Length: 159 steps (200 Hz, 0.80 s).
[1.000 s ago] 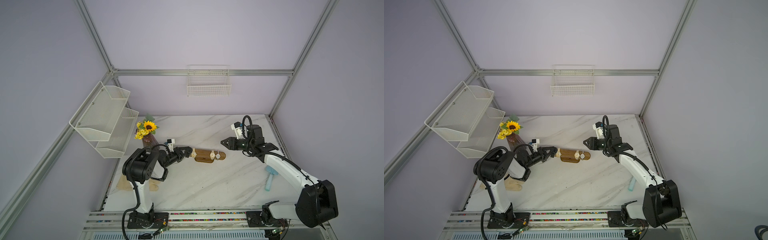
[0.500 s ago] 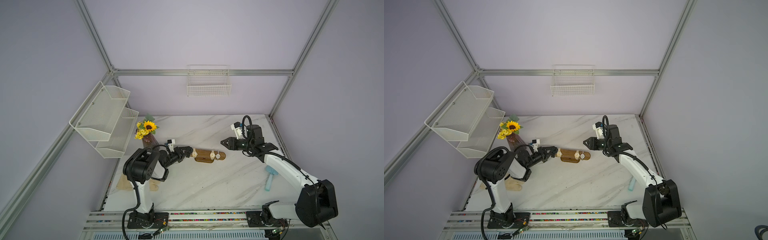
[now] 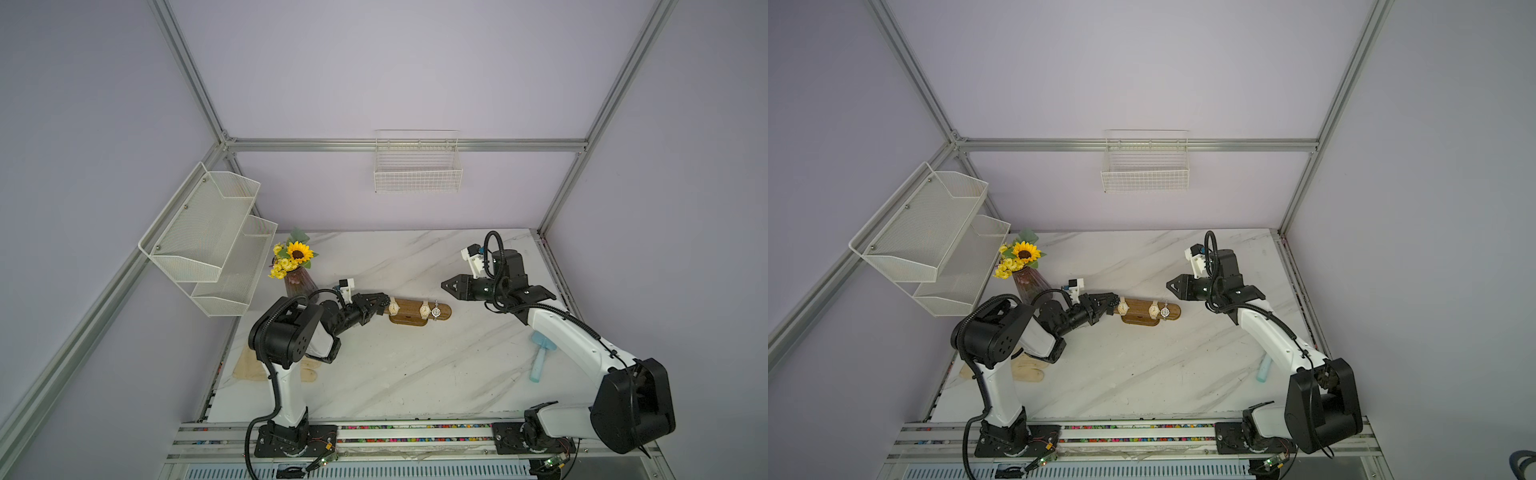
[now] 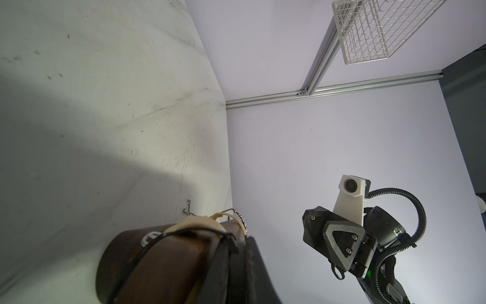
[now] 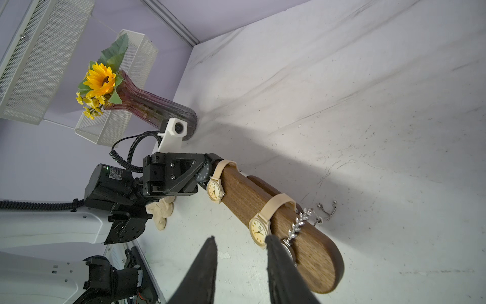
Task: Place watch on stand
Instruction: Place the watch on the stand.
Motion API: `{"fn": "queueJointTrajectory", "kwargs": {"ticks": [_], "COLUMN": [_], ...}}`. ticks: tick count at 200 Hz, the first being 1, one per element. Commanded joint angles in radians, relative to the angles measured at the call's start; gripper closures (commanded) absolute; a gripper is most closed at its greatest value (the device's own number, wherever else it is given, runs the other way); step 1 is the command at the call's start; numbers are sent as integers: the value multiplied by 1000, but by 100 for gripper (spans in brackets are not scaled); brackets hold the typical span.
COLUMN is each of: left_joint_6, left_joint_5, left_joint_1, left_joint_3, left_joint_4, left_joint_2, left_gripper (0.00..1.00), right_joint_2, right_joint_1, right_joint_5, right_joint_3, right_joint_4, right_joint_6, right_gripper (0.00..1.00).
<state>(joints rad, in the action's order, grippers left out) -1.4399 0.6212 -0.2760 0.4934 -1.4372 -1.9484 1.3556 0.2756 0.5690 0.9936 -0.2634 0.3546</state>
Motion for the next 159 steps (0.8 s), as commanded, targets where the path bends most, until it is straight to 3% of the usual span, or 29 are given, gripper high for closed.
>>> {"fn": "queueJointTrajectory", "kwargs": {"ticks": [1,74,159], "left_joint_6": [9,-20,-6], "left_joint_5": [-2,0,-4], "left_joint_1": [4,-18,15], "left_joint_3": [9,77,12], "left_joint_4": [-63,-63,-64], "left_joint_2": [0,-40,-2], "left_gripper": [88,88,88], "right_joint_2": [4,0,-4], "right_joint_1": [-5,-5,-4], "right_joint_5": [-1,-1,-4], "right_joint_3": [-12,-15,-15], "right_joint_4": [-5,-5,-6], "right_joint_6": [-12,-12,-14], "right_gripper": [65,65,65]}}
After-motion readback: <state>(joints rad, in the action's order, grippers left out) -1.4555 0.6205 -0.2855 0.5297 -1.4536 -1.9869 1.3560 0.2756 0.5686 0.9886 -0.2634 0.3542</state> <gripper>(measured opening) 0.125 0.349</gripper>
